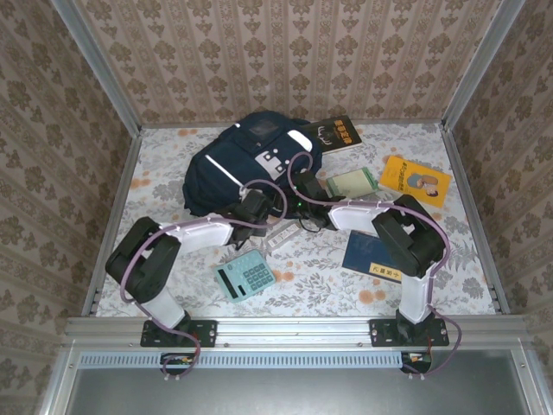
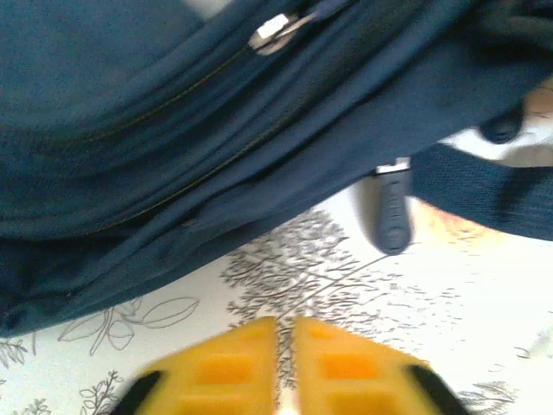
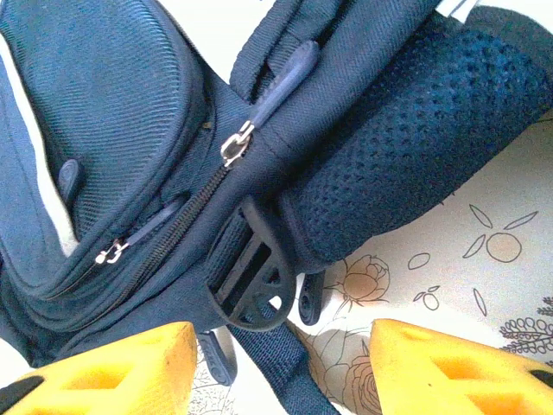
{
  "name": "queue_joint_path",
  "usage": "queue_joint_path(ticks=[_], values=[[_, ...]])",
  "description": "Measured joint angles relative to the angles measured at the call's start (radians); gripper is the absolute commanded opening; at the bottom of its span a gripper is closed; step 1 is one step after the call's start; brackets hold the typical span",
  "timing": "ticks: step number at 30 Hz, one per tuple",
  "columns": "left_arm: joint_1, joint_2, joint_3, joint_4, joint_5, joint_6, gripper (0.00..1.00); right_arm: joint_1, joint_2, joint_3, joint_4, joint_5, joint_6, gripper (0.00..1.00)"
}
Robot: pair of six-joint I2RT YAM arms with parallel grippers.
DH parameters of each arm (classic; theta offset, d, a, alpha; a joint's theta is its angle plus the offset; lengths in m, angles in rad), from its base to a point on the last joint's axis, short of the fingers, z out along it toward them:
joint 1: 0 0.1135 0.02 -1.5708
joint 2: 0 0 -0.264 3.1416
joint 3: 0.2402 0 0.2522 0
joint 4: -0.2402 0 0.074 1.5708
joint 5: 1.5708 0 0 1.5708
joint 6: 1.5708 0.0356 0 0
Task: Pack the student bag
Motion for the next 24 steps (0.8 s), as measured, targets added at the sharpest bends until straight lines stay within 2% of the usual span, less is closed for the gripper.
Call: queue_joint_path(ticks=[4, 10, 17, 24], values=[[0.073, -0.024, -0.085, 0.087, 0.113, -0.023, 0.33, 0.0, 0.029, 0.037, -0.023, 0.0, 0.003, 0.57], [0.071, -0.023, -0.094, 0.163, 0.209, -0.024, 0.37, 0.0, 0.068, 0.077, -0.042, 0.0, -0.001, 0.56], [0.023, 0.014, 0.005, 0.134, 0.176, 0.004, 0.36, 0.0, 0.097, 0.094, -0.042, -0.008, -0.016, 0.46], [0.028, 0.129, 0.103, 0.089, 0.13, 0.02, 0.35, -0.003, 0.097, 0.096, -0.039, -0.013, -0.019, 0.46]])
